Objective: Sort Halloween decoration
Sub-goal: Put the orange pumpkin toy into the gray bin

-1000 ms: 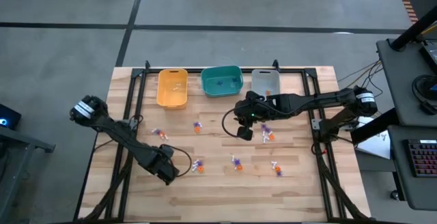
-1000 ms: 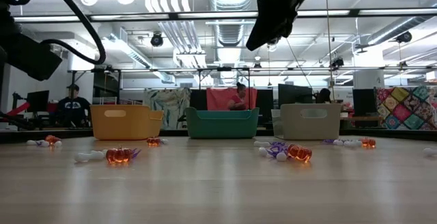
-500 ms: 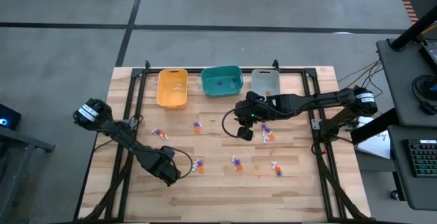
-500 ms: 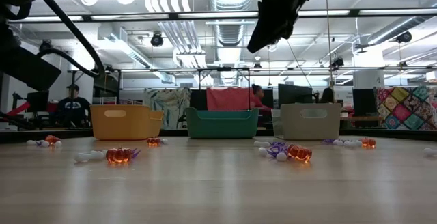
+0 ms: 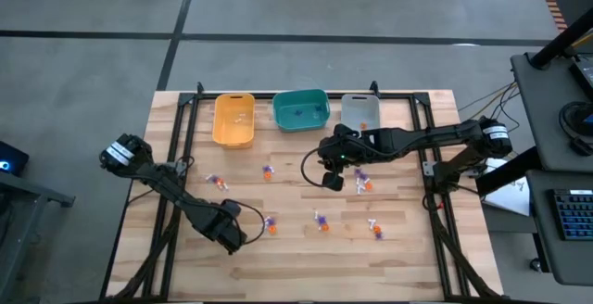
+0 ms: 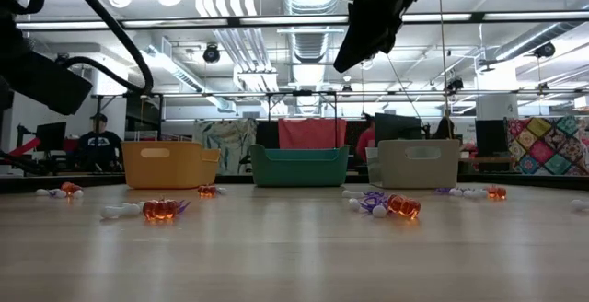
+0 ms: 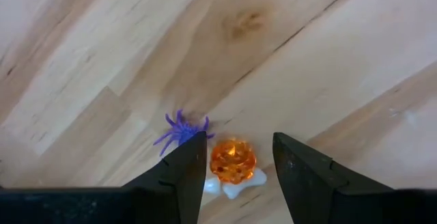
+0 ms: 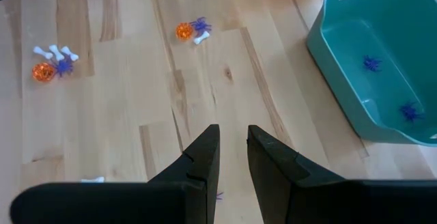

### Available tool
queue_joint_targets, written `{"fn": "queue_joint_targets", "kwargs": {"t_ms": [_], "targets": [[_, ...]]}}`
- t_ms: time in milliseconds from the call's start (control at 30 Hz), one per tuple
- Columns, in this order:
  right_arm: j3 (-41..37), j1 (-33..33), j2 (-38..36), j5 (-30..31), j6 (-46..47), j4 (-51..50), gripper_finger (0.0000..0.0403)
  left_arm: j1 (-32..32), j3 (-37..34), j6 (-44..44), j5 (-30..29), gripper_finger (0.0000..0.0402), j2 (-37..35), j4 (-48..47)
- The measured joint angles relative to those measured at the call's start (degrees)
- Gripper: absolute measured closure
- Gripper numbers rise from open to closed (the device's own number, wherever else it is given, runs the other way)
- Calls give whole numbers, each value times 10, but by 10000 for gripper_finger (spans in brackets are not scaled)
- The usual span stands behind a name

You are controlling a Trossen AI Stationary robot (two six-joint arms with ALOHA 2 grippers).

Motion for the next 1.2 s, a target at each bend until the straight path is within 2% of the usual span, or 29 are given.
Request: {"fn": "queue_joint_targets", "kwargs": {"t_ms": [333,800,1200], "targets": [[-1,0,0,0,0,1,335,-2,12,-3,19,249,-2,-13],[-6,0,0,0,0,13,335,-11,11,-17,9,249,-2,-18],[-7,0,0,0,0,13,335,-14,11,-13,16,252,25,-10]]}}
